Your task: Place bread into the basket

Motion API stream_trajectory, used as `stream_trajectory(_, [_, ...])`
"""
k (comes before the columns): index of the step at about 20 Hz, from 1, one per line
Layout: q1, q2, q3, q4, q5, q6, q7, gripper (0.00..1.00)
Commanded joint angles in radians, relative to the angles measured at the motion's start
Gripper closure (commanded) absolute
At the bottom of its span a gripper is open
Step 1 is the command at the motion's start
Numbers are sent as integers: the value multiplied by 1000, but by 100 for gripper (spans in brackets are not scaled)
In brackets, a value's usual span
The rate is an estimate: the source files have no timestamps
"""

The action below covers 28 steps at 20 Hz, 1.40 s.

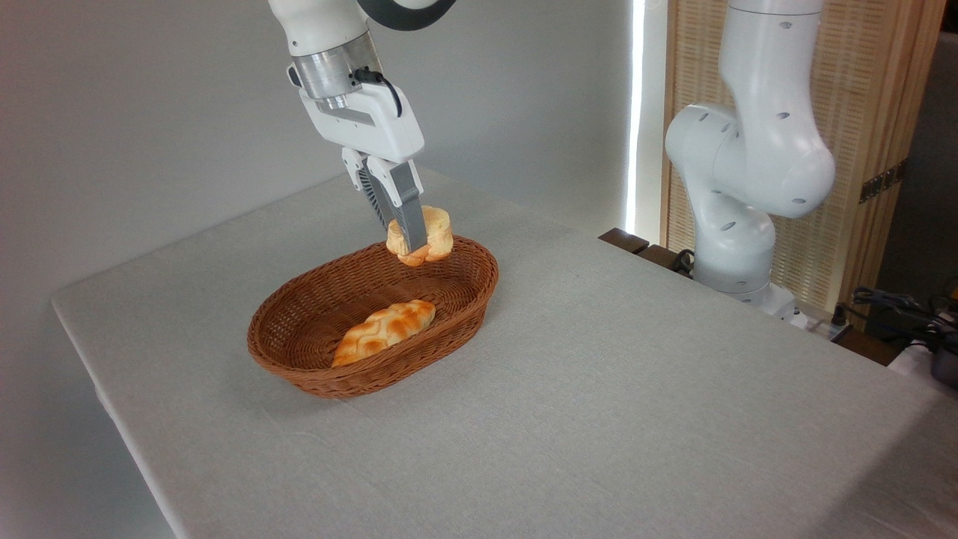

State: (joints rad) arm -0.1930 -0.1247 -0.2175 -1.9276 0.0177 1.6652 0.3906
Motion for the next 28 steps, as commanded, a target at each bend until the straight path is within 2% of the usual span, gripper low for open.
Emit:
stream_trajectory(1, [47,-7,-33,-7,-25,1,5,0])
stream_trajectory(8, [53,-12,-33,-5,-19,-1,11,0])
stream_trajectory(9, [66,-13,-33,-4,-18,-1,13,0])
stream_trajectory(12, [148,-32,-85,1,-9,-4,24,0])
stream_trajectory(13, [153,-35,-83,4,-5,-4,24,0])
stream_trajectory(14, [156,-39,-79,7,14,-4,22,0])
stream_trajectory(16, [176,-39,-69,39,86,-12,27,0])
stream_trajectory(20, [181,-39,62,120,77,-34,147,0])
stream_trajectory(23, [176,-38,139,169,32,-59,197,0])
stream_trajectory(28, [175,-26,173,208,16,-122,227,0])
